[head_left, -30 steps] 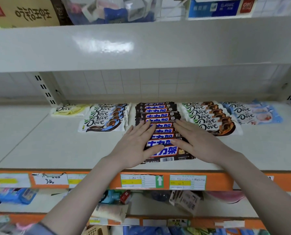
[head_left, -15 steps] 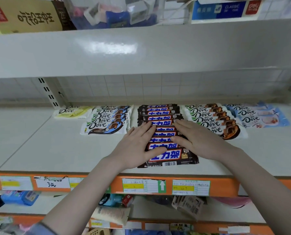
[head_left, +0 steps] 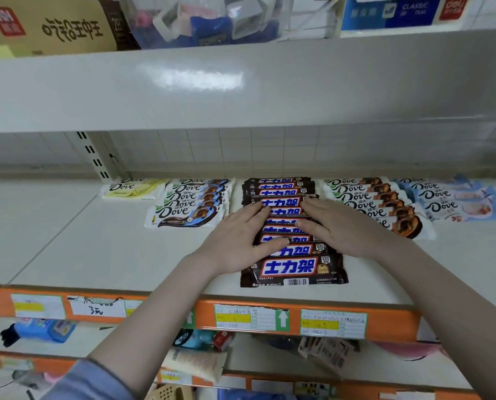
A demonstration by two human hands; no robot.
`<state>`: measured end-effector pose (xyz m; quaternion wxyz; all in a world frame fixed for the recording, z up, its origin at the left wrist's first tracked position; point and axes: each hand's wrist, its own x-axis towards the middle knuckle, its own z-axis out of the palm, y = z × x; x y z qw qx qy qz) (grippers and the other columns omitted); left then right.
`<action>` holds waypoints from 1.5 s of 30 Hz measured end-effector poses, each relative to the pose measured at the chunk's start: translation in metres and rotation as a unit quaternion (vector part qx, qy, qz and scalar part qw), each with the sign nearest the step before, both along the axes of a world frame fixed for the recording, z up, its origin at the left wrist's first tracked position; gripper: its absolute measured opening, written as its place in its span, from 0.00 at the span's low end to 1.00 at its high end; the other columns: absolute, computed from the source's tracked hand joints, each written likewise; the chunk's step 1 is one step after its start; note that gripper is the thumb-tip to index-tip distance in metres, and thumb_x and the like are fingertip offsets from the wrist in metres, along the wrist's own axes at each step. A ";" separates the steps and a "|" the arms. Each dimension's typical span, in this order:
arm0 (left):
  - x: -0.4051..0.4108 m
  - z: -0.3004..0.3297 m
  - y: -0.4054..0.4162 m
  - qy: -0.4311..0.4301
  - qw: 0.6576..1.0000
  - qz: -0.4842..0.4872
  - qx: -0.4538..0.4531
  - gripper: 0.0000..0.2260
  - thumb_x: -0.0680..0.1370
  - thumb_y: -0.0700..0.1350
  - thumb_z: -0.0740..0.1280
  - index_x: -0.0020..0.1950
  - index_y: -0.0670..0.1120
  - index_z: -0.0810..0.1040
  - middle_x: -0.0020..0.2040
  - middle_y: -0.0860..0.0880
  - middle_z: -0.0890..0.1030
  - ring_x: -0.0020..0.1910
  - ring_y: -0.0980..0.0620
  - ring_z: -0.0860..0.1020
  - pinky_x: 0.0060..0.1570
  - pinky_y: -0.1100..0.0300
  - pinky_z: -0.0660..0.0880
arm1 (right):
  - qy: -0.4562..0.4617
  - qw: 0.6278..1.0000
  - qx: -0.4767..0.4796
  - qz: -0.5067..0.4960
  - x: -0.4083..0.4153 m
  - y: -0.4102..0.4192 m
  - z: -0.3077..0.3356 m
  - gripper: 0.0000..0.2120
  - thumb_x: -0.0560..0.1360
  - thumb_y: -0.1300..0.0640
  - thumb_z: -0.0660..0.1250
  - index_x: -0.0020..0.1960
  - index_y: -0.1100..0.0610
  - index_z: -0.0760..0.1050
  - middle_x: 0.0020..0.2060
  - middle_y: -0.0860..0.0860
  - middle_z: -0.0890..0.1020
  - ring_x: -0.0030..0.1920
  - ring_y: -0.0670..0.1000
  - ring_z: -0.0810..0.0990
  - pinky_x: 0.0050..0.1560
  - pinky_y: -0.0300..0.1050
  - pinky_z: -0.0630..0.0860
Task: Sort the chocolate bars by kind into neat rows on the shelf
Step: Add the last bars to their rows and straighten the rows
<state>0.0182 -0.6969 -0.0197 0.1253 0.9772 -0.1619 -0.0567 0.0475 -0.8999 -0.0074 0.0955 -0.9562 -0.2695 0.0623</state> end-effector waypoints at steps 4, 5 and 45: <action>-0.003 -0.002 0.000 0.012 1.000 0.008 -0.023 0.35 0.76 0.65 0.52 0.78 0.50 0.46 0.78 0.51 0.46 0.76 0.54 0.46 0.73 0.58 0.45 | -0.022 0.999 0.029 0.007 -0.001 -0.001 0.001 0.35 0.73 0.33 0.40 0.71 0.53 0.60 0.69 0.51 0.67 0.68 0.48 0.64 0.69 0.44 0.58; -0.006 -0.003 0.001 0.005 0.999 0.007 -0.032 0.34 0.76 0.65 0.51 0.78 0.51 0.45 0.78 0.51 0.44 0.76 0.56 0.43 0.73 0.58 0.43 | -0.025 0.999 0.028 0.005 -0.004 -0.002 0.002 0.31 0.76 0.38 0.43 0.73 0.53 0.57 0.72 0.51 0.63 0.71 0.48 0.59 0.70 0.41 0.53; -0.030 -0.016 0.011 -0.030 0.999 -0.019 0.029 0.43 0.69 0.75 0.48 0.77 0.53 0.44 0.78 0.51 0.45 0.76 0.54 0.46 0.74 0.57 0.46 | 0.004 1.000 0.011 -0.009 -0.059 -0.014 -0.025 0.47 0.62 0.25 0.35 0.73 0.49 0.34 0.71 0.42 0.35 0.70 0.39 0.35 0.69 0.37 0.37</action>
